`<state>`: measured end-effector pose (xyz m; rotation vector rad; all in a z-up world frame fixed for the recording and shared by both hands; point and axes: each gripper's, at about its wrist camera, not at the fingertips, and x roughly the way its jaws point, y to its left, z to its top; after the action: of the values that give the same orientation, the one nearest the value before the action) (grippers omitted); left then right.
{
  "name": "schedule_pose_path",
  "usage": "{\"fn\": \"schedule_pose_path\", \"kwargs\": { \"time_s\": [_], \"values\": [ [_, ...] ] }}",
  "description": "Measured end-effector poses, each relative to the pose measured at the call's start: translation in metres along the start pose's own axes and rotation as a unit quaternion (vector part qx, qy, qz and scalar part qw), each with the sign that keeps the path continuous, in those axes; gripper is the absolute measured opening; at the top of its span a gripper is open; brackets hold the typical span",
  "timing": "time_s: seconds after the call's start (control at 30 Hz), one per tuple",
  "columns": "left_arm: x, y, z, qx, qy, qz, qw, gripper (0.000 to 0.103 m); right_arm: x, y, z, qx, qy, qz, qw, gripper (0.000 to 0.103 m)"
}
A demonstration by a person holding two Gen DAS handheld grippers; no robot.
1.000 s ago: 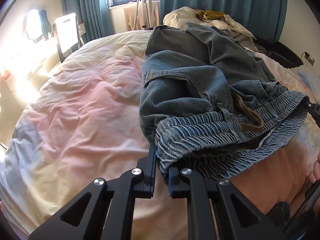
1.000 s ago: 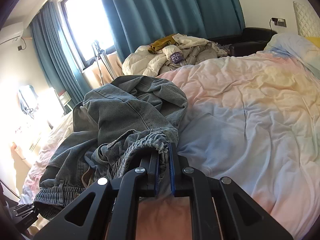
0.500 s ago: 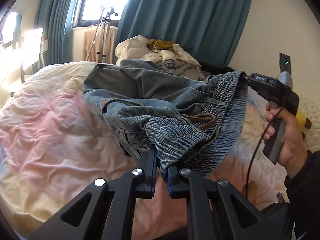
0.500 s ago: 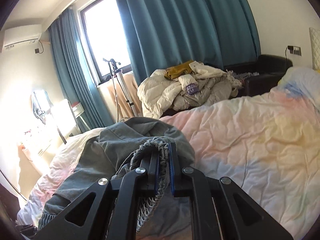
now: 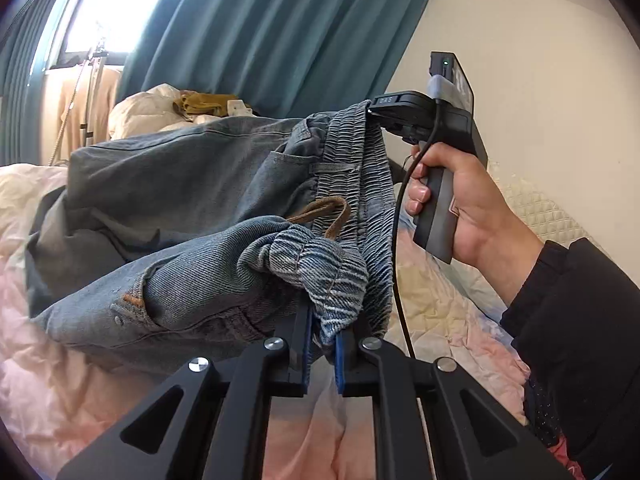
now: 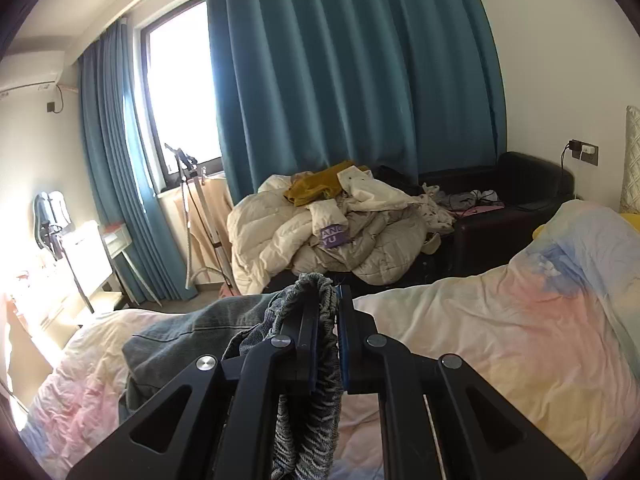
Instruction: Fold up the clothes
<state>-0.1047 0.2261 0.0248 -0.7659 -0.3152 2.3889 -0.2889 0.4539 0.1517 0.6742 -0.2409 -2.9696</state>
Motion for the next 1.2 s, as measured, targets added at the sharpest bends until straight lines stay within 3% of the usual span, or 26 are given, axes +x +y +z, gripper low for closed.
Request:
{"fn": "schedule_pose_path", "kwargs": {
  "time_s": [0.2, 0.3, 0.47, 0.63, 0.77, 0.87, 1.0, 1.2],
  "values": [
    [0.118, -0.025, -0.003, 0.009, 0.041, -0.019, 0.9989, 0.008, 0.078, -0.067, -0.016, -0.020, 0.035, -0.037, 0.998, 0.007],
    [0.170, -0.026, -0.014, 0.015, 0.076, -0.010, 0.9970, 0.008, 0.122, -0.099, -0.046, -0.020, 0.062, -0.044, 0.997, 0.007],
    [0.210, -0.019, -0.031, 0.021, 0.103, -0.006, 0.9944, 0.010, 0.182, -0.140, -0.111, -0.018, 0.110, -0.049, 0.993, 0.008],
    [0.201, -0.028, -0.029, 0.040, 0.104, -0.012, 0.9937, 0.020, 0.192, -0.162, -0.136, 0.034, 0.112, -0.031, 0.993, 0.011],
    [0.185, -0.031, -0.026, 0.074, 0.123, -0.001, 0.9896, 0.030, 0.170, -0.156, -0.129, 0.034, 0.122, -0.038, 0.991, 0.017],
    [0.161, -0.030, -0.021, 0.096, 0.120, 0.011, 0.9881, 0.045, 0.141, -0.145, -0.122, 0.015, 0.132, -0.052, 0.990, 0.029],
    [0.115, -0.031, -0.013, 0.123, 0.100, 0.029, 0.9869, 0.045, 0.086, -0.120, -0.115, -0.005, 0.127, -0.051, 0.991, 0.040],
    [0.026, -0.006, -0.007, 0.137, 0.084, 0.065, 0.9848, 0.045, 0.004, -0.066, -0.110, -0.023, 0.115, -0.025, 0.993, 0.041]
  ]
}}
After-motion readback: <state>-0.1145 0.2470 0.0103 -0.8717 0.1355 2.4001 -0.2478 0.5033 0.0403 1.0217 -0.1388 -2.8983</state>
